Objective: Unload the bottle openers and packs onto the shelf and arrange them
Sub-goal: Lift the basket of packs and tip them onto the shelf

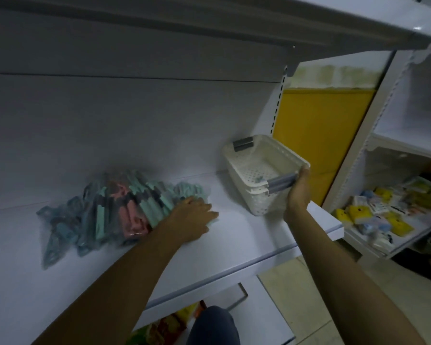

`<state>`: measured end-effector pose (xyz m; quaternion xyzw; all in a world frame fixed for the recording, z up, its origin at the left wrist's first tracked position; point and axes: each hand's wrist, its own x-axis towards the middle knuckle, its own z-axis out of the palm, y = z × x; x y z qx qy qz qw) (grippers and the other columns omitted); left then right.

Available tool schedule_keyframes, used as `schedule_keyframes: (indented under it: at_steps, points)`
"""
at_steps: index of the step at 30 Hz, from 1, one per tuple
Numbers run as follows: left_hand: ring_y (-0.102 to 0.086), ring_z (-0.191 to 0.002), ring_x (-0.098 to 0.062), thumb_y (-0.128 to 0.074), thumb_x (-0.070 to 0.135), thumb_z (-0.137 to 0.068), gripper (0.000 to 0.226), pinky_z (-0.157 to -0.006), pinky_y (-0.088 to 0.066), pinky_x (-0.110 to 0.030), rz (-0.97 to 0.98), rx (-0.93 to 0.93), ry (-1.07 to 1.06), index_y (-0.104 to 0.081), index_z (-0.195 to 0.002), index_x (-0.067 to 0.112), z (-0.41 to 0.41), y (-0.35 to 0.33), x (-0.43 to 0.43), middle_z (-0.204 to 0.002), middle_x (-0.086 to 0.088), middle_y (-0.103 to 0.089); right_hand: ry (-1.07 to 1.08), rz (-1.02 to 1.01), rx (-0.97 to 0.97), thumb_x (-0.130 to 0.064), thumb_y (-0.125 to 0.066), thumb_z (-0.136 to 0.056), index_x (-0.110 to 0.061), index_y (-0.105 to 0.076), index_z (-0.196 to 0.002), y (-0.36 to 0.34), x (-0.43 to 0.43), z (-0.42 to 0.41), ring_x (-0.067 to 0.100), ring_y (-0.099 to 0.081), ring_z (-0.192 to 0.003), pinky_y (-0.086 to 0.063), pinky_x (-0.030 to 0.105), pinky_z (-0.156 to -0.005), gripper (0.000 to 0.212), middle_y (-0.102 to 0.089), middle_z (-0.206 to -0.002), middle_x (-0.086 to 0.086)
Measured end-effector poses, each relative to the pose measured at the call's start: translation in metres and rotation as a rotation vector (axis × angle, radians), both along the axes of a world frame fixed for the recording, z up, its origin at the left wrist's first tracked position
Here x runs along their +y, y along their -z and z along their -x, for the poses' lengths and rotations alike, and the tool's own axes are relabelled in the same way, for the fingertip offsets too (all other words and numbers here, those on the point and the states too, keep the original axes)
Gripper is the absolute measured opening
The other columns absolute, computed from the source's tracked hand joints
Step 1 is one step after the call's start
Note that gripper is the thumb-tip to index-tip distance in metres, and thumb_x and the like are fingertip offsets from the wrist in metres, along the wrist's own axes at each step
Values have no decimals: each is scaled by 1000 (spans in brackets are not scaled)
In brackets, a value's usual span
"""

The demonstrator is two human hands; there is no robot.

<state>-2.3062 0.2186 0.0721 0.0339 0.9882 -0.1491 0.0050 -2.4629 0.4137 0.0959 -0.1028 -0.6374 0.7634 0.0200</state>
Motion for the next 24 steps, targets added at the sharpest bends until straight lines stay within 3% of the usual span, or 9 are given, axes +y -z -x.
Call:
schedule_keyframes:
  at_steps: [3, 7, 13, 16, 18, 21, 24]
  points:
    - [-29, -138, -21, -30, 33, -101, 45, -112, -18, -38, 20, -5, -101, -27, -145, 24, 4, 6, -1, -155, -1, -24, 42, -31, 73, -71, -41, -86, -22, -43, -140, 7, -11, 1, 33, -38, -133, -31, 50, -112, 73, -44, -145, 10]
    - [-18, -143, -24, -27, 43, -100, 58, -115, -15, -43, 28, 38, -202, -8, -151, 22, 0, 8, 3, -158, -7, -13, 114, -28, 29, -57, -49, -90, -12, -42, -139, 7, -16, 17, 35, -45, -128, -39, 47, -106, 67, -48, -141, 13]
    - [-15, -144, -17, -25, 51, -98, 64, -116, -7, -39, 0, 175, -191, -10, -150, 19, -19, -1, -7, -157, -1, -17, -11, 70, -64, -67, -42, -88, -15, -24, -149, 7, -16, 1, 32, -34, -137, -29, 47, -113, 82, -33, -153, 11]
    - [-22, -141, -14, -26, 43, -99, 53, -115, -7, -34, -35, 266, -153, -23, -147, 22, -31, -14, -14, -153, 2, -28, 26, 163, -6, -49, -49, -94, -15, -23, -149, 18, -36, -58, 29, -35, -137, -31, 41, -113, 70, -32, -153, 8]
    - [-26, -138, -13, -30, 35, -99, 47, -113, -8, -32, -68, 335, -114, -30, -144, 24, -43, -22, -17, -148, 4, -36, 25, 124, 126, -30, -53, -96, -11, -32, -145, 25, -56, -105, 25, -37, -135, -31, 35, -112, 56, -38, -148, 9]
    - [-29, -139, -15, -43, 26, -95, 49, -112, -11, -29, -166, 454, -156, -36, -143, 19, -70, -30, -25, -145, -1, -43, -193, -15, 333, -12, -54, -95, -8, -52, -127, 26, -91, -152, 20, -49, -122, -39, 31, -104, 33, -54, -128, 8]
    - [-32, -137, -18, -51, 35, -91, 58, -111, -15, -31, -253, 530, -276, -35, -143, 16, -99, -30, -42, -146, -3, -42, -526, -225, 423, -18, -56, -94, -8, -56, -122, 10, -128, -166, 25, -56, -114, -44, 34, -101, 30, -60, -121, 10]
